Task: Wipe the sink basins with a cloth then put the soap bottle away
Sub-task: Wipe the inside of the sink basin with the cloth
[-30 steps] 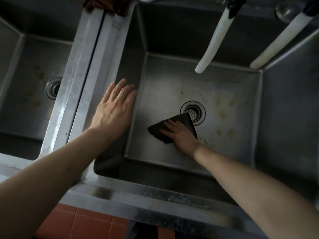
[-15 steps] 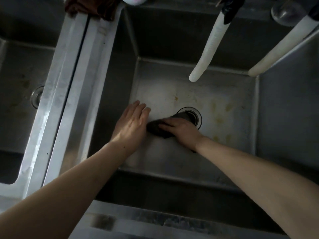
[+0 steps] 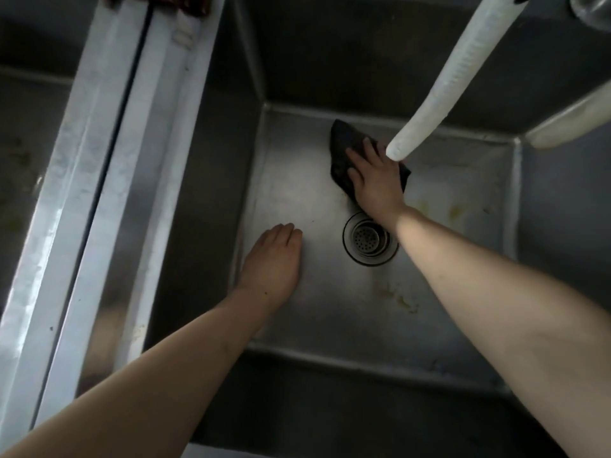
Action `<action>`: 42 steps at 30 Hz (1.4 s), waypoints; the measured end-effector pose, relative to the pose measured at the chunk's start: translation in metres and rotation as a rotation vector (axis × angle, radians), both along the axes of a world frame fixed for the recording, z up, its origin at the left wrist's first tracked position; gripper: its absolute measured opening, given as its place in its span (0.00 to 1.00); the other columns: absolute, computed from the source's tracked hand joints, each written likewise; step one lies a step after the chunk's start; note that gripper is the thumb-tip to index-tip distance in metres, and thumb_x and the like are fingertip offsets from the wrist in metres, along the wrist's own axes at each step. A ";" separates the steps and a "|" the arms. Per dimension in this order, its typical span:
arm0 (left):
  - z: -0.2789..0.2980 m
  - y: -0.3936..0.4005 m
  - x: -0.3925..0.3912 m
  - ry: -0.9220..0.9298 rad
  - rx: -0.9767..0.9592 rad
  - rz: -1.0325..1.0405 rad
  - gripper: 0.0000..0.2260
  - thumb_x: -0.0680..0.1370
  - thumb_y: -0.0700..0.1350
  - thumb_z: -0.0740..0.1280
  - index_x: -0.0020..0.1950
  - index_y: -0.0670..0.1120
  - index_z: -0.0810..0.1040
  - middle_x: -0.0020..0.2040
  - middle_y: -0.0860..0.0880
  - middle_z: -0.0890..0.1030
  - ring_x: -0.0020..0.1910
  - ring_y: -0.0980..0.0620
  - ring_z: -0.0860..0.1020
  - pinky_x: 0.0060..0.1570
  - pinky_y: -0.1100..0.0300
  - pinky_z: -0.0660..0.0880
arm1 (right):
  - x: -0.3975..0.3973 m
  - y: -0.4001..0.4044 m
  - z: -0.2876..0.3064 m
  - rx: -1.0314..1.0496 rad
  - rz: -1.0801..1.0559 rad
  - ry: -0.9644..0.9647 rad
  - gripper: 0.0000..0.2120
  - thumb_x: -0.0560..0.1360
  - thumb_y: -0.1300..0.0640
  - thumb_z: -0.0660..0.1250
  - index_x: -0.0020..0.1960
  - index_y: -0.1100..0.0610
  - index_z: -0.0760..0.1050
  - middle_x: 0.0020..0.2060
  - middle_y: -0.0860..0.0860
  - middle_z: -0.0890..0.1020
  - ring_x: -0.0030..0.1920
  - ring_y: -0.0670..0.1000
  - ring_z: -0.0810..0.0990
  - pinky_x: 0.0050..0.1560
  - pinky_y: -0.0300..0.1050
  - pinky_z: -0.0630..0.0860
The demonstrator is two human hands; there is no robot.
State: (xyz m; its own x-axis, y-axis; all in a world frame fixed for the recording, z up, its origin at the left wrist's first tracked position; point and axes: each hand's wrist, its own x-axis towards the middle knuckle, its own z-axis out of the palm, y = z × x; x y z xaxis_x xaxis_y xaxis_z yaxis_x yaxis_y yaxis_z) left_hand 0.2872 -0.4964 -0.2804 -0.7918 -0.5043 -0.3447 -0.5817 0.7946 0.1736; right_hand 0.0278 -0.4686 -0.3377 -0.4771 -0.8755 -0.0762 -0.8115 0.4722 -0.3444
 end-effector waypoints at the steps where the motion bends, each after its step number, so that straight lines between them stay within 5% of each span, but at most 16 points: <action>1: -0.004 0.002 0.001 -0.015 0.018 0.006 0.25 0.71 0.39 0.52 0.62 0.35 0.79 0.61 0.35 0.81 0.59 0.35 0.80 0.63 0.43 0.76 | 0.006 0.002 0.000 0.016 0.009 -0.005 0.25 0.82 0.47 0.55 0.76 0.50 0.72 0.78 0.58 0.69 0.78 0.65 0.64 0.76 0.66 0.62; 4: -0.010 0.004 0.004 -0.034 0.053 0.036 0.22 0.72 0.38 0.56 0.63 0.35 0.78 0.62 0.35 0.80 0.60 0.35 0.79 0.65 0.44 0.75 | 0.039 0.018 0.003 -0.001 0.185 0.031 0.24 0.80 0.48 0.56 0.74 0.49 0.74 0.76 0.58 0.72 0.74 0.65 0.70 0.72 0.64 0.67; 10: -0.011 0.005 0.008 0.005 0.040 0.022 0.27 0.70 0.42 0.48 0.59 0.35 0.80 0.56 0.35 0.82 0.54 0.36 0.82 0.59 0.46 0.78 | 0.069 0.045 -0.005 -0.057 0.402 0.075 0.21 0.81 0.50 0.59 0.72 0.47 0.77 0.74 0.56 0.74 0.73 0.63 0.73 0.72 0.62 0.68; 16: -0.021 0.002 -0.003 0.017 0.043 0.020 0.32 0.71 0.43 0.44 0.67 0.35 0.76 0.66 0.35 0.78 0.65 0.35 0.77 0.69 0.45 0.70 | 0.006 0.016 -0.003 -0.099 0.219 0.130 0.24 0.76 0.61 0.69 0.72 0.52 0.76 0.73 0.58 0.76 0.71 0.66 0.74 0.71 0.64 0.70; 21: -0.023 0.012 -0.010 0.018 0.075 0.022 0.32 0.72 0.43 0.44 0.70 0.36 0.74 0.71 0.37 0.75 0.69 0.37 0.74 0.73 0.46 0.66 | -0.049 0.025 -0.005 -0.004 -0.020 0.102 0.22 0.82 0.57 0.59 0.76 0.49 0.71 0.74 0.59 0.73 0.74 0.64 0.71 0.73 0.63 0.69; 26: -0.019 0.014 -0.018 -0.031 0.114 0.018 0.25 0.77 0.38 0.55 0.75 0.39 0.69 0.77 0.40 0.67 0.76 0.40 0.66 0.78 0.48 0.59 | -0.040 0.043 -0.012 0.019 -0.179 0.050 0.25 0.81 0.53 0.54 0.78 0.47 0.69 0.78 0.58 0.69 0.76 0.63 0.67 0.76 0.59 0.64; 31: -0.020 0.011 -0.024 -0.075 0.105 0.010 0.25 0.79 0.38 0.58 0.77 0.41 0.66 0.79 0.43 0.65 0.77 0.43 0.64 0.78 0.50 0.57 | 0.015 0.050 -0.010 -0.082 0.183 0.063 0.23 0.77 0.57 0.58 0.70 0.54 0.79 0.71 0.62 0.77 0.68 0.69 0.76 0.69 0.63 0.73; 34: -0.022 0.012 -0.022 -0.115 0.117 0.008 0.26 0.79 0.39 0.58 0.78 0.42 0.66 0.80 0.44 0.64 0.76 0.44 0.66 0.77 0.51 0.57 | 0.038 0.030 -0.003 -0.056 0.324 -0.009 0.23 0.79 0.61 0.66 0.73 0.52 0.76 0.75 0.60 0.72 0.75 0.68 0.70 0.75 0.65 0.63; 37: -0.024 0.013 -0.022 -0.135 0.133 0.011 0.27 0.79 0.39 0.58 0.79 0.42 0.63 0.81 0.44 0.61 0.77 0.44 0.64 0.78 0.52 0.56 | 0.023 0.004 0.001 -0.007 0.325 -0.007 0.26 0.79 0.64 0.64 0.76 0.51 0.72 0.78 0.59 0.69 0.78 0.66 0.65 0.79 0.62 0.57; 42: -0.030 0.015 -0.018 -0.127 0.113 0.020 0.27 0.77 0.39 0.57 0.78 0.41 0.66 0.80 0.44 0.64 0.76 0.43 0.67 0.77 0.48 0.59 | -0.036 -0.003 0.024 -0.054 0.070 -0.023 0.20 0.85 0.61 0.59 0.77 0.56 0.71 0.76 0.56 0.72 0.77 0.59 0.68 0.78 0.56 0.63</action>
State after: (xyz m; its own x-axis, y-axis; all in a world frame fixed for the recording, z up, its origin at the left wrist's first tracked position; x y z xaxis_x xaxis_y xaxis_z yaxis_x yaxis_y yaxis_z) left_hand 0.2692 -0.4818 -0.3103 -0.7281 -0.4722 -0.4970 -0.6204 0.7622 0.1847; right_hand -0.0080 -0.4719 -0.3136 -0.4136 -0.9096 -0.0387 -0.8332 0.3953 -0.3866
